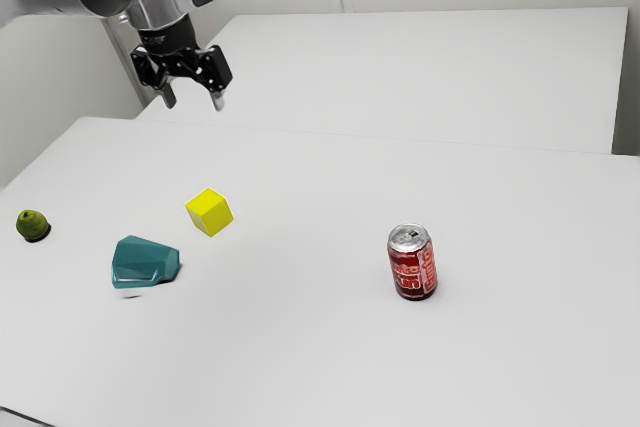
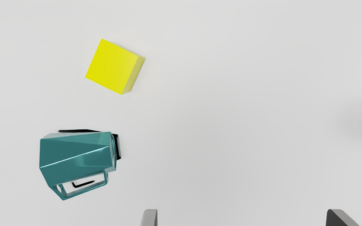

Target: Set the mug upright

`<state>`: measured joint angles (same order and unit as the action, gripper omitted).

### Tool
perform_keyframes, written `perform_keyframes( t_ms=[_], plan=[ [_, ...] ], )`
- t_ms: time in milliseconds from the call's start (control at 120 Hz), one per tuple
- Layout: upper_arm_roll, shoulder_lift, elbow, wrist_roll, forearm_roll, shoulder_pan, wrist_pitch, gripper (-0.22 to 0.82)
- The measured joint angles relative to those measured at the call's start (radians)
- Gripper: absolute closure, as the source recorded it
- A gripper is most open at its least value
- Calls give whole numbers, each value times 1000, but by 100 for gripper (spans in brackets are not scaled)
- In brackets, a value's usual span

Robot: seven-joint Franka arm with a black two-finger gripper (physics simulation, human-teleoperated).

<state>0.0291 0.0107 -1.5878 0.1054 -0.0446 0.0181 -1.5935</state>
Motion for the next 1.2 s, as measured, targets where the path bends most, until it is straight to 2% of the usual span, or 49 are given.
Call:
perform_keyframes(
  t_ms=[283,458,742,975,1200],
  plan=[
    [-2,41,-40,0,0,0,-4,2],
    [-5,60,-57,-4,0,-55,-1,2],
    [-6,77,-99,-65,42,-247,4,2],
    [-7,97,-167,-169,171,-434,-3,2],
    [-8,87,-274,-321,329,-587,-76,2]
  ],
)
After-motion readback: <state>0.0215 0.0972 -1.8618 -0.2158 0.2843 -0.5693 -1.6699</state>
